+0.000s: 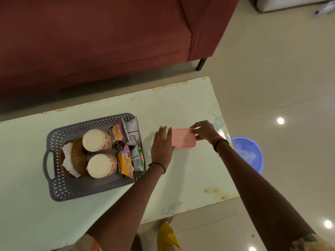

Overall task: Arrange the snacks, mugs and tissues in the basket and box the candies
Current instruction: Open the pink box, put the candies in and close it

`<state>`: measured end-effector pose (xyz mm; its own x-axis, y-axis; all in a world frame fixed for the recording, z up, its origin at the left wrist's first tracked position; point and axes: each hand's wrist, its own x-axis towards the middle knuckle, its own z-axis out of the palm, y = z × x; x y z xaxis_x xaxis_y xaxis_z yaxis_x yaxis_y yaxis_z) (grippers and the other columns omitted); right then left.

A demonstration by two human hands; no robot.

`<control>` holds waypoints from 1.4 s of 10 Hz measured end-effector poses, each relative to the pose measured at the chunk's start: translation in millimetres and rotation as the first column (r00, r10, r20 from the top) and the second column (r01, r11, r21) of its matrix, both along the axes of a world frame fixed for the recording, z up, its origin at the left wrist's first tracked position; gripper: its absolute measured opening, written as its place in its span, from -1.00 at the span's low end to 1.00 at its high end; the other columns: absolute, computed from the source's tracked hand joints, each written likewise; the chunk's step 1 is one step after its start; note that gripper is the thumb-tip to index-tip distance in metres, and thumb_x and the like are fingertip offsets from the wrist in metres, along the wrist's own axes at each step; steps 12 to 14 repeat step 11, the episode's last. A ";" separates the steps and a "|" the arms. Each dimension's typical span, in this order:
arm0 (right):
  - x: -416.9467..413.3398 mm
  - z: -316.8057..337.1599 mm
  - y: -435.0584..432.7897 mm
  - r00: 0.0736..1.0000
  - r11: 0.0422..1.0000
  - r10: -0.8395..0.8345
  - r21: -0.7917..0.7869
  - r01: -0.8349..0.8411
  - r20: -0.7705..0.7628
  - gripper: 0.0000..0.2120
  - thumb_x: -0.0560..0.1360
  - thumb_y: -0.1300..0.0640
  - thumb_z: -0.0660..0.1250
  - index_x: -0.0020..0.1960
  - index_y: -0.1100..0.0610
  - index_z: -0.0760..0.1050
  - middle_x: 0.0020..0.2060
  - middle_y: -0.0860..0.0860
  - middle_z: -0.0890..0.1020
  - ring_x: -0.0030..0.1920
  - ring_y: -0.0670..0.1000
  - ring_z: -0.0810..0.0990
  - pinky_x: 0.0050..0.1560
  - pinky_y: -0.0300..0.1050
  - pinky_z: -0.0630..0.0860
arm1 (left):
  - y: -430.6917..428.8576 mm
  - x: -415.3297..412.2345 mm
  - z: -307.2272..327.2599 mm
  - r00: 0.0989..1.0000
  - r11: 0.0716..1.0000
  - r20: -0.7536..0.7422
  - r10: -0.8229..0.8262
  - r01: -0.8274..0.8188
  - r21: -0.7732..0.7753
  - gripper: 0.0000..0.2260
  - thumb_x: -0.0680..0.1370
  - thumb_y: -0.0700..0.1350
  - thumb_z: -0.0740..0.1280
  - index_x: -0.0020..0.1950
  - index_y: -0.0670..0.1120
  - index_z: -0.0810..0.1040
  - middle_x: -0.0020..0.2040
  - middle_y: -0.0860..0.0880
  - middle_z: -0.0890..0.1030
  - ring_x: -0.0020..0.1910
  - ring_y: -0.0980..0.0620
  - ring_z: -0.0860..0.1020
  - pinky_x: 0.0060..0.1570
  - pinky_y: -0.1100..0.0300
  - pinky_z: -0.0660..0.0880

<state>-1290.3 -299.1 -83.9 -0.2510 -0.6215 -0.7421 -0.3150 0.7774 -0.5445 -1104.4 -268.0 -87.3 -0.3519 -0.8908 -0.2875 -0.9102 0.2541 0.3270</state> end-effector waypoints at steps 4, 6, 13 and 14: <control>64.8 1.1 60.8 0.961 0.973 -0.223 0.096 0.209 0.162 -0.56 0.50 0.45 0.18 0.33 0.16 0.41 0.06 0.19 0.53 -0.08 0.16 0.61 0.09 0.07 0.61 | -2.2 22.1 27.5 1.000 0.999 -0.019 0.006 -0.007 -0.043 -0.42 0.60 0.07 0.12 0.51 -0.18 0.02 0.52 -0.15 0.16 0.53 -0.07 0.05 0.52 0.04 -0.06; 114.6 2.7 65.1 0.973 0.987 -0.156 0.068 0.147 0.168 -0.39 0.42 0.46 0.24 0.43 0.12 0.35 0.12 0.23 0.59 0.16 0.22 0.59 0.23 0.08 0.54 | -16.5 71.1 41.7 0.998 0.991 -0.012 0.061 -0.062 -0.120 -0.45 0.61 0.07 0.07 0.50 -0.20 0.07 0.51 -0.18 0.19 0.52 -0.11 0.09 0.51 0.02 0.02; 164.0 29.0 63.2 0.967 0.985 0.171 0.028 -0.169 -0.188 -0.35 0.58 0.09 0.21 0.55 0.19 -0.03 0.39 0.25 0.36 0.38 0.26 0.34 0.41 0.08 0.28 | -15.0 187.4 67.5 0.979 0.949 0.043 0.198 -0.181 -0.260 -0.43 0.60 0.09 0.08 0.50 -0.20 0.06 0.51 -0.21 0.17 0.52 -0.14 0.09 0.51 -0.04 0.02; 164.0 29.0 63.2 0.967 0.985 0.171 0.028 -0.169 -0.188 -0.35 0.58 0.09 0.21 0.55 0.19 -0.03 0.39 0.25 0.36 0.38 0.26 0.34 0.41 0.08 0.28 | -15.0 187.4 67.5 0.979 0.949 0.043 0.198 -0.181 -0.260 -0.43 0.60 0.09 0.08 0.50 -0.20 0.06 0.51 -0.21 0.17 0.52 -0.14 0.09 0.51 -0.04 0.02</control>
